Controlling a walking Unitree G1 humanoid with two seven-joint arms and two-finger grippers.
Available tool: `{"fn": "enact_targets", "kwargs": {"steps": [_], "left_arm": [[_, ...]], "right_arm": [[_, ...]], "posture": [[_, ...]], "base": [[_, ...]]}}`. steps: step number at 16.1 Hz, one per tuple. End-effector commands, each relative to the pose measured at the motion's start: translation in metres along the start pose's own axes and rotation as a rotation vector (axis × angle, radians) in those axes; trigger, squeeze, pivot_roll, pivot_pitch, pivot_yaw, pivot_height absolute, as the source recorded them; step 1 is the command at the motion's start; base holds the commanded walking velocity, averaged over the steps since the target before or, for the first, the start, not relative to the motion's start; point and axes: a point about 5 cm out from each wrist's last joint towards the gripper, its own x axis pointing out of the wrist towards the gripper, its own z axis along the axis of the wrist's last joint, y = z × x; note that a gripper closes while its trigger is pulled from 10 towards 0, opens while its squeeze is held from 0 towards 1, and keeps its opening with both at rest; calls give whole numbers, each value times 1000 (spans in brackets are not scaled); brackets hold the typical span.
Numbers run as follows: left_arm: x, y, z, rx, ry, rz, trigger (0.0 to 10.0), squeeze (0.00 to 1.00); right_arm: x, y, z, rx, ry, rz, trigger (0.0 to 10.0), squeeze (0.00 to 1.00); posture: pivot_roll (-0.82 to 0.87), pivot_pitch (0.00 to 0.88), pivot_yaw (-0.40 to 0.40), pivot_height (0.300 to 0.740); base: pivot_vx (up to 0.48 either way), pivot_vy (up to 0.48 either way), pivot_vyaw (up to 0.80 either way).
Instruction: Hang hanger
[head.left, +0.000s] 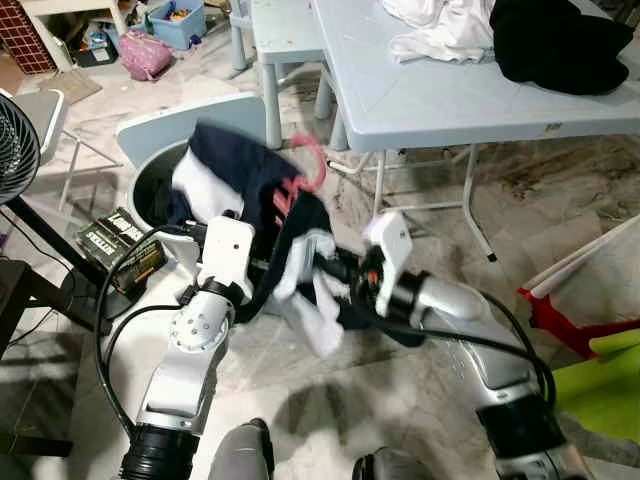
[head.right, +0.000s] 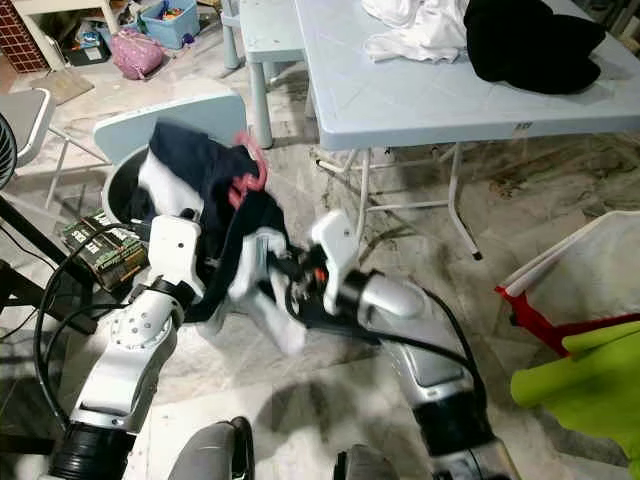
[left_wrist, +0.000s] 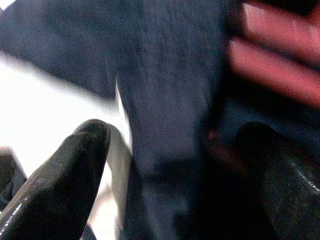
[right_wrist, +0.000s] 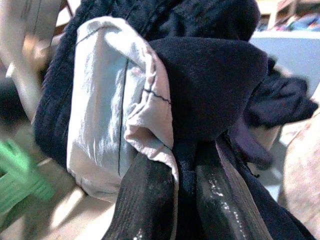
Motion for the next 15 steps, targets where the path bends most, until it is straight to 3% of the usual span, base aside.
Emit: {"fn": "enact_targets", "kwargs": {"steps": [1, 6, 12, 15], "left_arm": [[2, 3, 2, 12, -10, 8, 10000, 0], [2, 14, 1, 45, -5, 37, 10000, 0], [-10, 38, -7, 108, 32, 71, 10000, 0], [-9, 46, -7, 126, 36, 85, 10000, 0]], "right_arm": [[1, 8, 5, -21, -14, 60, 10000, 0], [-25, -7, -7, -60, 76, 34, 10000, 0], [-102, -49, -15, -167, 321, 50, 10000, 0], [-134, -56, -12, -203, 435, 131, 10000, 0]], "posture": [[-2, 128, -15, 740], [-8, 131, -14, 740], [-7, 129, -6, 740], [-8, 125, -3, 740]], "base": [[0, 0, 0], [0, 0, 0], [0, 0, 0], [0, 0, 0]]}}
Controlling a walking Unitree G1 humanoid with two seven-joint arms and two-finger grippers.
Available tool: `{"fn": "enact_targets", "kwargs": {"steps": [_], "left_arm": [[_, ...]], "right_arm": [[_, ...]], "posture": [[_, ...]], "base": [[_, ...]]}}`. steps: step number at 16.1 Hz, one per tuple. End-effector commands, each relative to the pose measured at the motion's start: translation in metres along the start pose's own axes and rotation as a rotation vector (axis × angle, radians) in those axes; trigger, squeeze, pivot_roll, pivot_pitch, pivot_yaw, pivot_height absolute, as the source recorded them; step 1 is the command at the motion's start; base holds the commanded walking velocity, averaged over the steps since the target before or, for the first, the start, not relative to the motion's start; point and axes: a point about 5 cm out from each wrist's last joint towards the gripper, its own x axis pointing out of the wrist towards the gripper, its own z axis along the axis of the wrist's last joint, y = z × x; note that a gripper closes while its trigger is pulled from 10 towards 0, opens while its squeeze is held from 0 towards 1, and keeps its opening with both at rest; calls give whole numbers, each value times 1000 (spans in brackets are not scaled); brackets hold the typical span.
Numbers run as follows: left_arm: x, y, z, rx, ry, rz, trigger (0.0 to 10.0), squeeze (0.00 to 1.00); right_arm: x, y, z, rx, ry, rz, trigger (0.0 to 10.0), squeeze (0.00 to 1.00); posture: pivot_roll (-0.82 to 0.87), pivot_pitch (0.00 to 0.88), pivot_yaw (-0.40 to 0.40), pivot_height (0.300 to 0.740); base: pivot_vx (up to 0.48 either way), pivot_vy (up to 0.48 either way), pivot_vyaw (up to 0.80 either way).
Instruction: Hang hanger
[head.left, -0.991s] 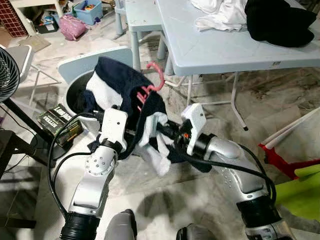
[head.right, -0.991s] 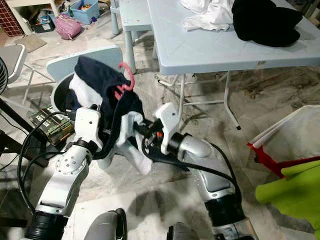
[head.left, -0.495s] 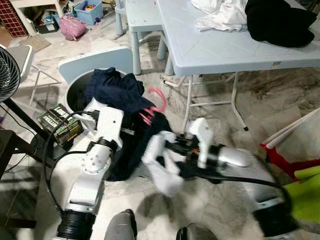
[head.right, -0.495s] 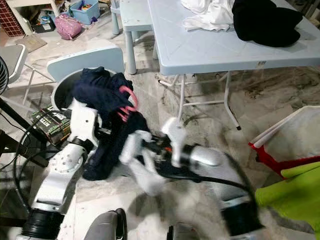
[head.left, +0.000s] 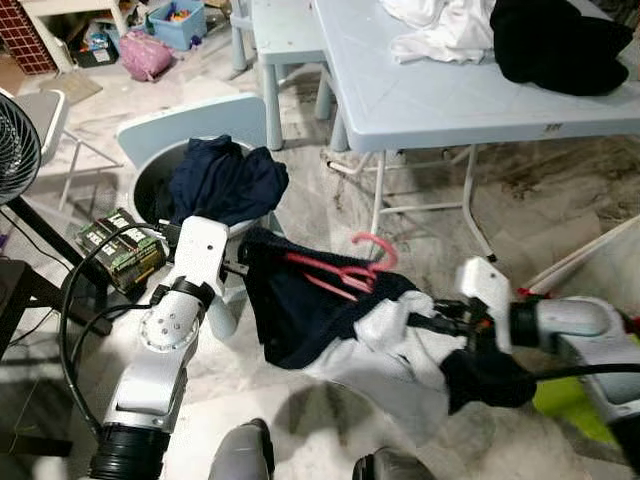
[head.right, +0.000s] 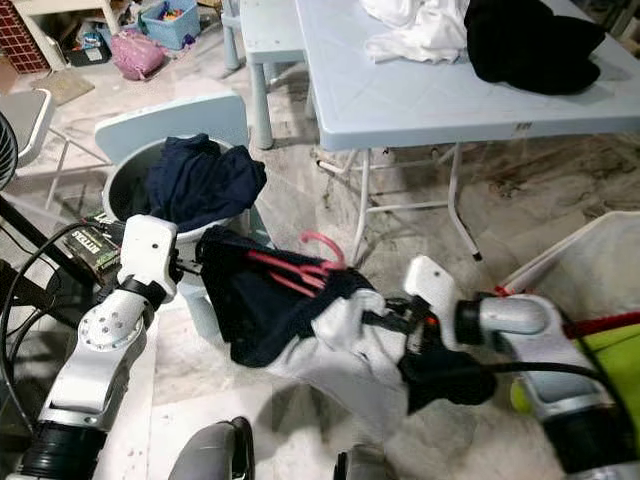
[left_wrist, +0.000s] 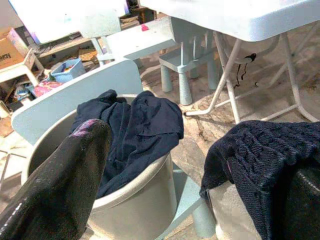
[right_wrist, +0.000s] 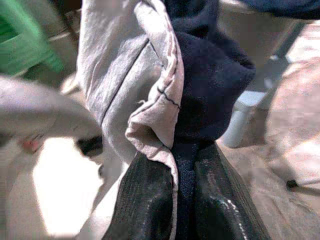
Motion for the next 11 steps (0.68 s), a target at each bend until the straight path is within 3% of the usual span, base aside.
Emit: {"fn": "enact_targets", "kwargs": {"steps": [1, 2, 4, 6, 11], "left_arm": [[-1, 16, -1, 26, 5, 54, 10000, 0], [-1, 17, -1, 27, 5, 54, 10000, 0], [-1, 17, -1, 33, 5, 47, 10000, 0], [-2, 18, -2, 32, 10, 45, 10000, 0], [-2, 14, -10, 17, 46, 11, 10000, 0]], "right_arm": [[-25, -3, 1, -21, 32, 21, 10000, 0], [-30, -4, 2, -24, 40, 31, 10000, 0], [-61, -8, 9, -9, 81, 92, 10000, 0], [-81, -13, 14, -11, 94, 82, 10000, 0], [-121, -19, 58, 24, -132, 92, 10000, 0]], "posture": [[-8, 125, -2, 740], [-8, 125, -2, 740], [-12, 122, -2, 740], [-21, 123, -1, 740], [-42, 132, 10, 740]], "base": [[0, 0, 0], [0, 0, 0], [0, 0, 0], [0, 0, 0], [0, 0, 0]]}}
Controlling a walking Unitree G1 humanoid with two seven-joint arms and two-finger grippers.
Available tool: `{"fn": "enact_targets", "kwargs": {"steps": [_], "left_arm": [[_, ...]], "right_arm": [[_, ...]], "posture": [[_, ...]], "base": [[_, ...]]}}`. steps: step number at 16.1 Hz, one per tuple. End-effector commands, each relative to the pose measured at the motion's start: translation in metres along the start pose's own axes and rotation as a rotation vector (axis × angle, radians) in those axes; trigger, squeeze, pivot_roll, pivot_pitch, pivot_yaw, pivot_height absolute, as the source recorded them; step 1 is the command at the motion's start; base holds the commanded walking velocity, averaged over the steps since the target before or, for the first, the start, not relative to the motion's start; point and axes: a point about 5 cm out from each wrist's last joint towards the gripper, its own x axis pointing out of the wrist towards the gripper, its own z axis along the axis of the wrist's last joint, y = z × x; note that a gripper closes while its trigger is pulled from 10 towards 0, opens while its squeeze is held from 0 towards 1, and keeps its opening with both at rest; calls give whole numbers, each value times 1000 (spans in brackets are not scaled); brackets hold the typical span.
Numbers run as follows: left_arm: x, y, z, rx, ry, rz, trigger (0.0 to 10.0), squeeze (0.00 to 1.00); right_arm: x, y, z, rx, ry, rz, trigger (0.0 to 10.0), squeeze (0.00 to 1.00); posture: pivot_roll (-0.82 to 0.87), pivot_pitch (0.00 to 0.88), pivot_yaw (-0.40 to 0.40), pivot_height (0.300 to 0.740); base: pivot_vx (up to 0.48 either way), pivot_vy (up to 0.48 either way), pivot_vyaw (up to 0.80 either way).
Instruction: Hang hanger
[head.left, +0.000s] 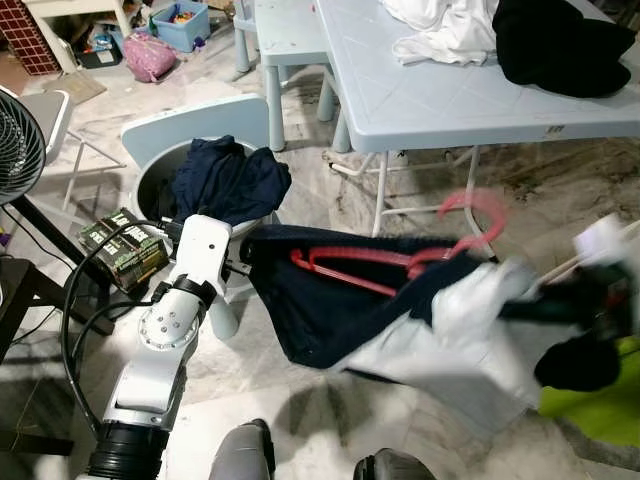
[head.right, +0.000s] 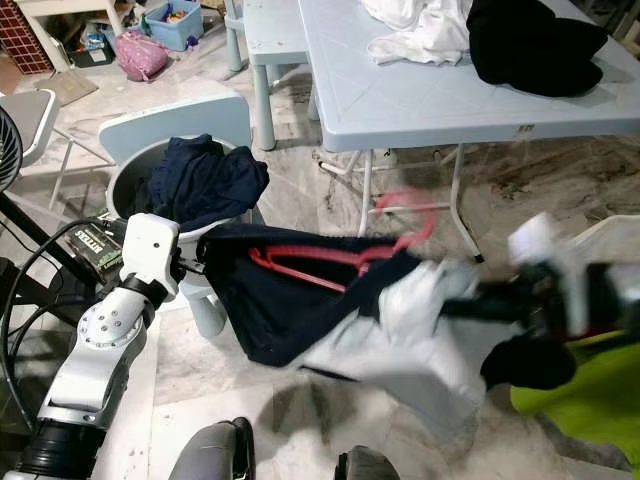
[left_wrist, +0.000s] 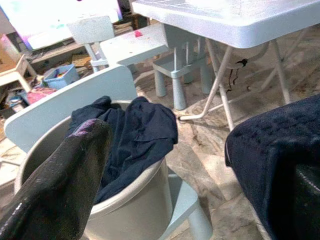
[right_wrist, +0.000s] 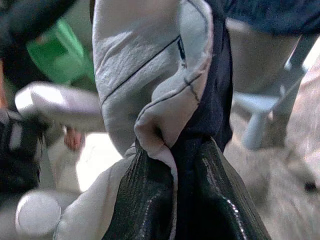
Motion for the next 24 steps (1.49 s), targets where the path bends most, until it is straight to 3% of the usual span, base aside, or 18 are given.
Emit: {"fn": "enact_targets", "kwargs": {"steps": [1, 4, 6, 8, 11, 12, 13, 15, 17, 18, 21, 24], "left_arm": [[-4, 14, -13, 11, 66, 55, 10000, 0], [-4, 15, -14, 9, 69, 52, 10000, 0], [-5, 14, -17, 0, 84, 46, 10000, 0], [-3, 8, -17, -29, 85, 29, 10000, 0], [1, -6, -11, -67, 70, -38, 10000, 0], [1, -16, -9, -94, 59, -92, 10000, 180], [-2, -31, -8, -77, 56, -199, 10000, 1000], [-9, -53, -7, 1, 45, -357, 10000, 1000], [-13, -62, -10, 50, 58, -439, 10000, 1000], [-17, -67, -10, 135, 47, -505, 10000, 1000], [-26, -65, 0, 226, -2, -606, 10000, 1000], [-25, -50, 11, 308, -50, -579, 10000, 1000]], "right_arm": [[-16, 2, 20, -46, -74, 2, 10000, 0], [-25, 2, 32, -37, -120, 21, 10000, 0], [-23, 9, 44, -28, -183, 86, 10000, 0], [-11, 3, 64, -13, -359, 60, 10000, 0], [11, -23, 62, -3, -411, -133, 10000, 0], [24, -35, 54, -21, -357, -231, 10000, 0], [39, -43, 45, -57, -293, -303, 10000, 0], [65, -45, 36, -72, -217, -290, 10000, 0], [81, -46, 34, -136, -178, -276, 10000, 0], [91, -53, 27, -239, -116, -321, 10000, 0], [99, -56, 10, -335, -5, -324, 10000, 0], [107, -53, -10, -462, 140, -305, 10000, 0]], "posture": [[-42, 132, 10, 740], [-45, 134, 11, 740], [-45, 134, 11, 740], [-49, 138, 8, 740], [-45, 139, 6, 740], [-41, 140, 5, 740], [-41, 140, 5, 740], [-29, 138, 7, 740], [-29, 136, 8, 740], [-24, 133, 4, 740], [-8, 132, -4, 740], [3, 130, -5, 740]], "base": [[0, 0, 0], [0, 0, 0], [0, 0, 0], [0, 0, 0], [0, 0, 0], [0, 0, 0], [0, 0, 0], [0, 0, 0], [0, 0, 0], [0, 0, 0], [0, 0, 0], [0, 0, 0]]}}
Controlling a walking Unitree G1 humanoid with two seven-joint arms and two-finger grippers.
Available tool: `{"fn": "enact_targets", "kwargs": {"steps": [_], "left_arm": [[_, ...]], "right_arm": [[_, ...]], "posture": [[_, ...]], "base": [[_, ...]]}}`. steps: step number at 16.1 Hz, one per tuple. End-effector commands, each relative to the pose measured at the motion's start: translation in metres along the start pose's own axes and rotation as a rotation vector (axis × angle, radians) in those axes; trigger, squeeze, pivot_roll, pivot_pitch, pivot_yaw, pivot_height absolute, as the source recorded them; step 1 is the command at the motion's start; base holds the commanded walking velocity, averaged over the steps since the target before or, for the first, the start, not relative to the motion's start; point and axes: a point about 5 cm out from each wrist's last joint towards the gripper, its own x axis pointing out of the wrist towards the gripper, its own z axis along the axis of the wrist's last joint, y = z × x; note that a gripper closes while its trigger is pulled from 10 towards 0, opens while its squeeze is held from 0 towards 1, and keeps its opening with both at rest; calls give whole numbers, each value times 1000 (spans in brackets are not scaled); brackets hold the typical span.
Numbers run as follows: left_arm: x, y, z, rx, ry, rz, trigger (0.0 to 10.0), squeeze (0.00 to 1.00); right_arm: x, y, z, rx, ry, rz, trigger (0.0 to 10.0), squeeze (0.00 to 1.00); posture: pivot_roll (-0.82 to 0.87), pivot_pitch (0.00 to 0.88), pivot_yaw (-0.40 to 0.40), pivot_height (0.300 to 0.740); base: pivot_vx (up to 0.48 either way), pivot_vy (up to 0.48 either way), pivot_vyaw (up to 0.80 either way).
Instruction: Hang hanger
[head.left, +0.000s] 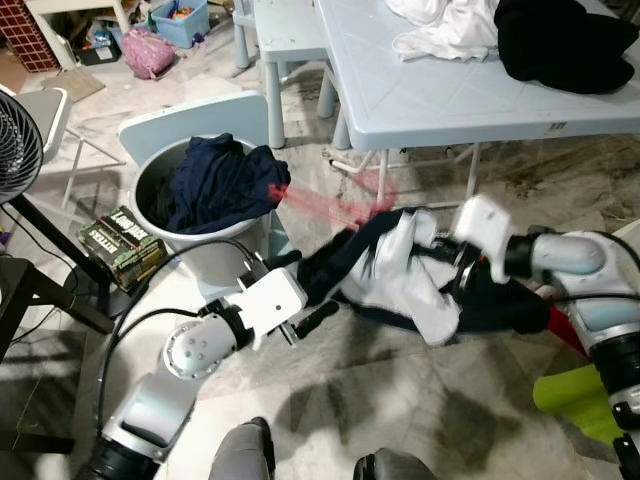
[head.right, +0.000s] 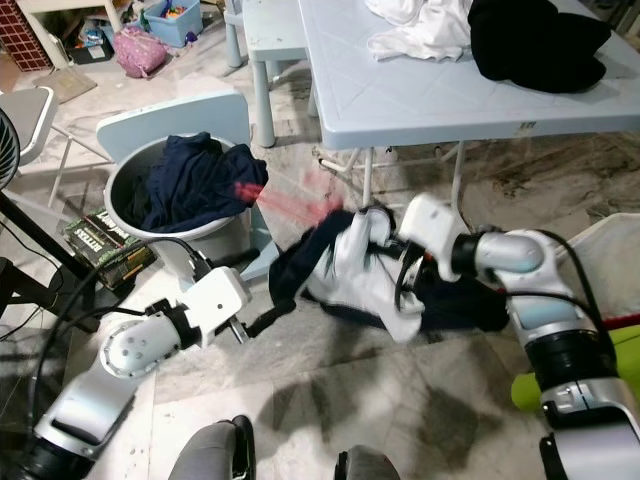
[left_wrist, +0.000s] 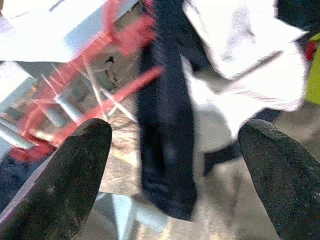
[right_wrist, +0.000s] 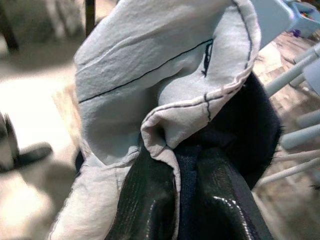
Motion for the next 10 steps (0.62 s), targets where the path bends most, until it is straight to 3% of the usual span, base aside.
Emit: {"fn": "enact_targets", "kwargs": {"steps": [1, 3, 5, 6, 7, 8, 9, 10], "left_arm": [[-7, 10, 3, 45, -3, 15, 10000, 1000], [-13, 15, -4, 66, 20, -14, 10000, 1000], [-17, 14, -9, 67, 41, -55, 10000, 1000], [-20, 13, -13, 47, 60, -87, 10000, 188], [-25, 13, -16, 13, 41, -114, 10000, 0], [-26, 12, -16, 12, 32, -131, 10000, 0], [-26, 10, -19, -8, 34, -166, 4353, 0], [-26, 11, -19, -13, 31, -171, 314, 0]], "right_arm": [[-1, 6, -6, -64, 40, 50, 10000, 0], [-1, 12, -7, -18, -3, 141, 10000, 0], [-3, 14, -9, -73, -7, 190, 10000, 0], [-5, 15, -10, -113, -9, 209, 10000, 0], [-7, 14, -7, -115, -50, 222, 10000, 0], [-8, 12, -5, -110, -68, 224, 10000, 0], [-10, 9, 0, -103, -93, 232, 10000, 0], [-10, 9, 0, -105, -95, 239, 10000, 0]], "posture": [[13, 127, -1, 740], [13, 127, -1, 740], [23, 126, -4, 740], [19, 124, -3, 740], [12, 124, -5, 740], [12, 124, -5, 740], [12, 124, -5, 740], [6, 123, -4, 740]], "base": [[0, 0, 0], [0, 0, 0], [0, 0, 0], [0, 0, 0], [0, 0, 0], [0, 0, 0], [0, 0, 0], [0, 0, 0]]}}
